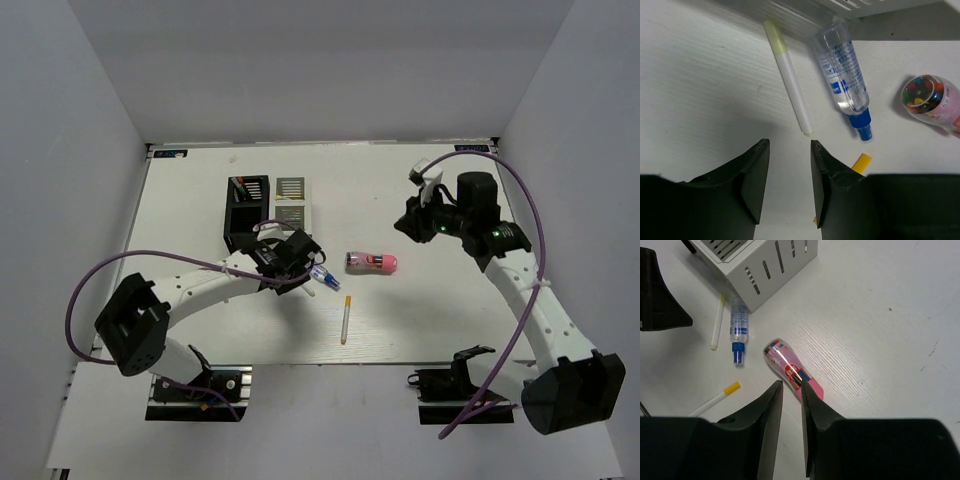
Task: Sort the stationery into containers
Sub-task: Pick up the pen from the center of the board.
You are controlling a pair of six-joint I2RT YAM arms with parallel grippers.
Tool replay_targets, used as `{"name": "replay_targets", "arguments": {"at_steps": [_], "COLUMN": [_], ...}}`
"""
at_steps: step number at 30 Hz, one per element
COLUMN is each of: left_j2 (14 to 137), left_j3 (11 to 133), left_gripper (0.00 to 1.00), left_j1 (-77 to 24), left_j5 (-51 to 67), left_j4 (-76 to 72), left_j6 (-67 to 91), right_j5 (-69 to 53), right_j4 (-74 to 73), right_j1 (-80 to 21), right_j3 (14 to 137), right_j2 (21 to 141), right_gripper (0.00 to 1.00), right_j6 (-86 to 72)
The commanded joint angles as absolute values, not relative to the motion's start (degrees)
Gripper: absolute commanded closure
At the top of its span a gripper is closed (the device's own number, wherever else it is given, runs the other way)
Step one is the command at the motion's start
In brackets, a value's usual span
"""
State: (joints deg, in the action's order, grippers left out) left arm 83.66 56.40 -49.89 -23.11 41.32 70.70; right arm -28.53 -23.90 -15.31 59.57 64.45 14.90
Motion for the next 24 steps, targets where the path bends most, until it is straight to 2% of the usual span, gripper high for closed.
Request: {"name": "replay_targets", "arguments": {"at_steps": [1, 6, 11, 20, 24], "left_j2": [83.9, 87.9, 94.4, 97.6, 97.6], "left_j3": [58.0, 58.0, 63.1, 65.0, 62.3], "left_gripper": [0.51, 0.48, 0.48, 0.52, 0.58], "left_j1": [-52.0, -54.5, -56.6, -57.7, -57.7], "left_j5": [-29.4, -33.0, -36.9, -39.3, -39.3], "left_j4": [42.5, 41.8, 43.3, 45.3, 44.1], "left_j6": [75.8, 79.5, 83.3, 86.0, 87.0], "right_j5": [-28.2, -29.5, -30.2, -31.4, -32.0], "right_j4": [-23.4, -23.7, -24.6, -25.0, -24.9], "right_j1": [-13.9, -13.0, -12.1, -10.8, -10.1], "right_j3": [58.5, 58.2, 58.6, 56.7, 56.1], "right_j2": [60.4, 60.4, 60.7, 60.0, 59.9], "right_gripper": [0.72, 0.74, 0.74, 0.74, 0.74], "right_j6": [16.0, 15.8, 16.3, 16.7, 16.8]}}
